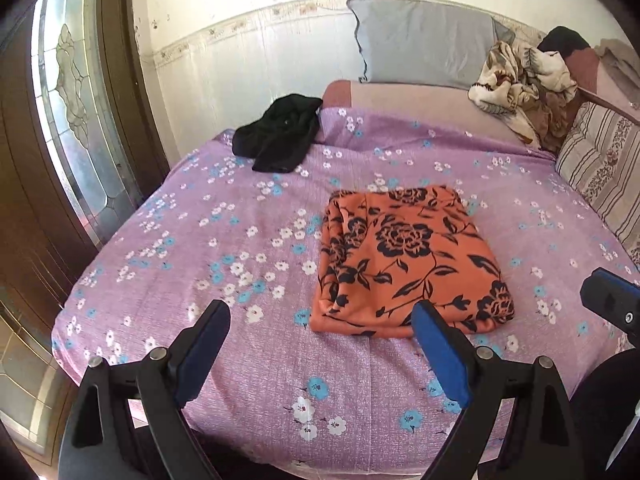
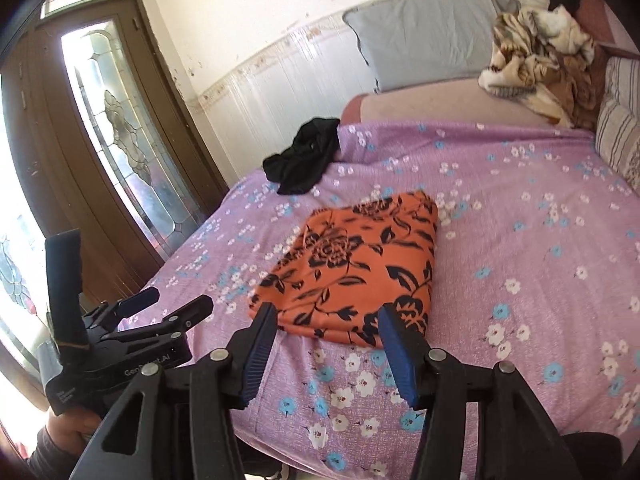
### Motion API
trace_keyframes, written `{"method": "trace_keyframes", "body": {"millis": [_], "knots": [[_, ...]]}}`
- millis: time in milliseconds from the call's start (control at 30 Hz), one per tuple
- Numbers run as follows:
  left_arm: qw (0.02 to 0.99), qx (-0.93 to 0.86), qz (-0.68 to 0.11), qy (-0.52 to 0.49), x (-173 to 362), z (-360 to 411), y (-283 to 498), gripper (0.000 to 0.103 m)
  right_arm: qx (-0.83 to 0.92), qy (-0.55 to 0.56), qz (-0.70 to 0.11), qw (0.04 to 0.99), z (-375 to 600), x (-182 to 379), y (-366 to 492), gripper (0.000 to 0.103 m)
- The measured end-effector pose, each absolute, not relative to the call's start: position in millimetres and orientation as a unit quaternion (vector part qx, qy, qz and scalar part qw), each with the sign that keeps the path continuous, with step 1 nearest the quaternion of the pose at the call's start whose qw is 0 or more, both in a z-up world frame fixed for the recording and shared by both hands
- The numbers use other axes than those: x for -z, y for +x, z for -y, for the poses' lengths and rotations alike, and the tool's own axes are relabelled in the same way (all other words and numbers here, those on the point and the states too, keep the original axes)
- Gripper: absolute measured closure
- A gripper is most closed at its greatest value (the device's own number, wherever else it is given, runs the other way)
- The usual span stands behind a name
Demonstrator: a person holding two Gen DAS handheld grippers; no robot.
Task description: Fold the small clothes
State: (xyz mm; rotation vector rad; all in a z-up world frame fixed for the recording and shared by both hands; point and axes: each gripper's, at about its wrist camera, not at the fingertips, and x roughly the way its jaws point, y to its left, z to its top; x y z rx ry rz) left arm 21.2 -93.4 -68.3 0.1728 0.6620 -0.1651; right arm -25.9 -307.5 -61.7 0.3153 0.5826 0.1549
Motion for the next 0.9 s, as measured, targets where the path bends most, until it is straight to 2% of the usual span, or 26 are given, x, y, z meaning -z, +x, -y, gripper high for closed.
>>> {"method": "trace_keyframes", "body": {"millis": [167,267,600,900], "knots": [[0.948,0.073,-0.302,0.068,42,89,10,0.006,-0.061,0.137,-0.266,0.952,305,40,-37,0.045],[0.95,0.077,-0.296,0.054,31,86,4,0.002,-0.051,0.136,-0.265,0.953,308,35,-39,0.041],[0.933,0.056,-0.352,0.053,19,89,4,0.002,-0.035,0.143,-0.273,0.951,310,40,-42,0.04],[0.944,0.03,-0.312,0.102,5,89,-2,0.002,-0.036,0.123,-0.244,0.961,303,25,-50,0.034]]}}
